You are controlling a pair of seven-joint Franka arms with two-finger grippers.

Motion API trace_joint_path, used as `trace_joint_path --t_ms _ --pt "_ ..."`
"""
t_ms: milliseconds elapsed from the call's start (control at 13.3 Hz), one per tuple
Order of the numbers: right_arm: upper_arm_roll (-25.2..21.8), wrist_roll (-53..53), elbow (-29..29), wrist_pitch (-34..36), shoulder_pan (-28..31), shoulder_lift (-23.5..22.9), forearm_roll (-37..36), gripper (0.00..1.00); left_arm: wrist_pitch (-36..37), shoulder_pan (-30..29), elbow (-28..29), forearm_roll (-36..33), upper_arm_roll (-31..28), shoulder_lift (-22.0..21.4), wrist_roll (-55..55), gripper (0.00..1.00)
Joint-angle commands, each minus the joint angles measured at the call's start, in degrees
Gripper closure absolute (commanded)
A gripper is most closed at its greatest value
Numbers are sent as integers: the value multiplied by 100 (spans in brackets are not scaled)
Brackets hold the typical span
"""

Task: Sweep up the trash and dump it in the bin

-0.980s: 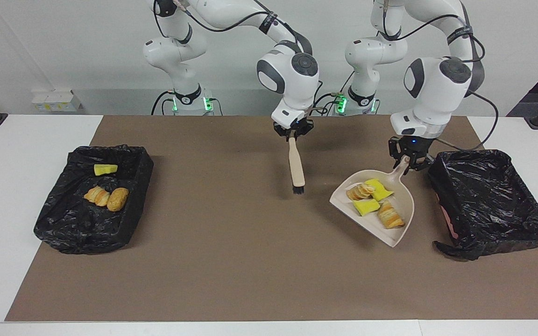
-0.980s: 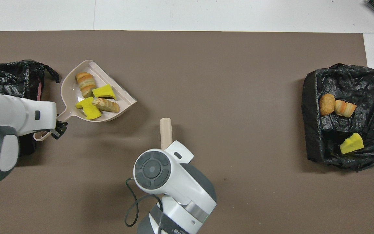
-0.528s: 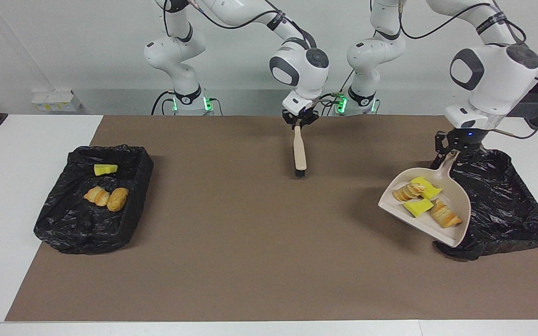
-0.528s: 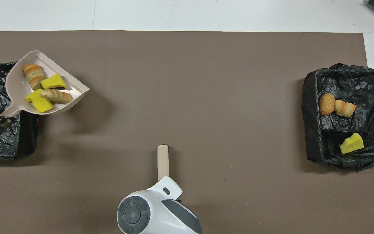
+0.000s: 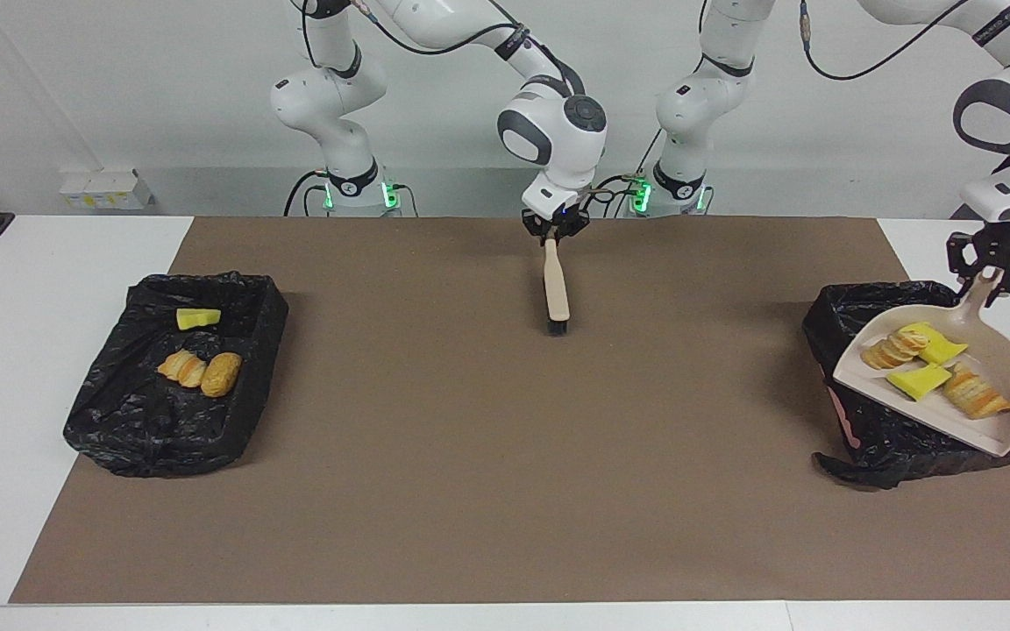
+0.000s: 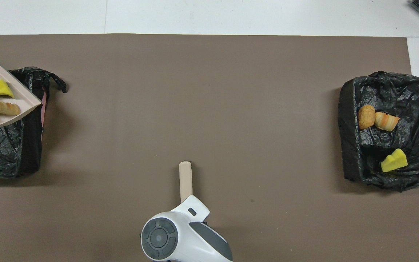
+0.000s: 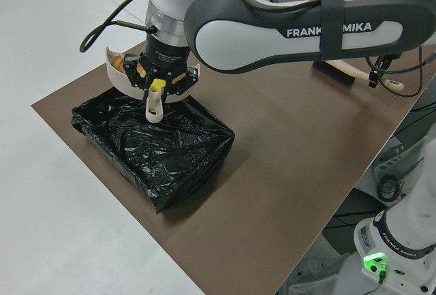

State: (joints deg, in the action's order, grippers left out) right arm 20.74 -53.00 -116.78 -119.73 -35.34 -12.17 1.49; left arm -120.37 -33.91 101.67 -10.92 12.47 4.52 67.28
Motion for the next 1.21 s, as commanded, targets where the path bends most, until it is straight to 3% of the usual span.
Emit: trace_joint_path --t_ms 0,75,302,377,452,678,980,1131 --pt "35 396 -214 -156 176 180 308 100 58 -28 -1094 -882 -25 663 650 100" --pt "35 396 -214 -156 194 171 317 100 -3 -28 -1140 -1059 -26 699 1124 100" --pt "35 396 -205 -156 256 145 519 75 -162 -46 -1061 -1666 -104 647 1480 100" --pt "35 387 -170 -156 273 127 519 72 -171 -20 -1061 -2042 -113 656 1594 100" --pt "26 396 -118 -156 273 118 519 60 -136 42 -1052 -2524 -114 647 1595 100" --pt "-17 343 189 -95 308 13 493 56 -118 200 -1035 -3372 -96 612 1717 100" --pt "-18 396 629 -94 1273 153 431 17 110 700 -1017 -3820 -105 410 1797 100" --pt "-26 396 910 -147 1905 127 378 3 285 990 -1052 -3944 -122 287 1771 100"
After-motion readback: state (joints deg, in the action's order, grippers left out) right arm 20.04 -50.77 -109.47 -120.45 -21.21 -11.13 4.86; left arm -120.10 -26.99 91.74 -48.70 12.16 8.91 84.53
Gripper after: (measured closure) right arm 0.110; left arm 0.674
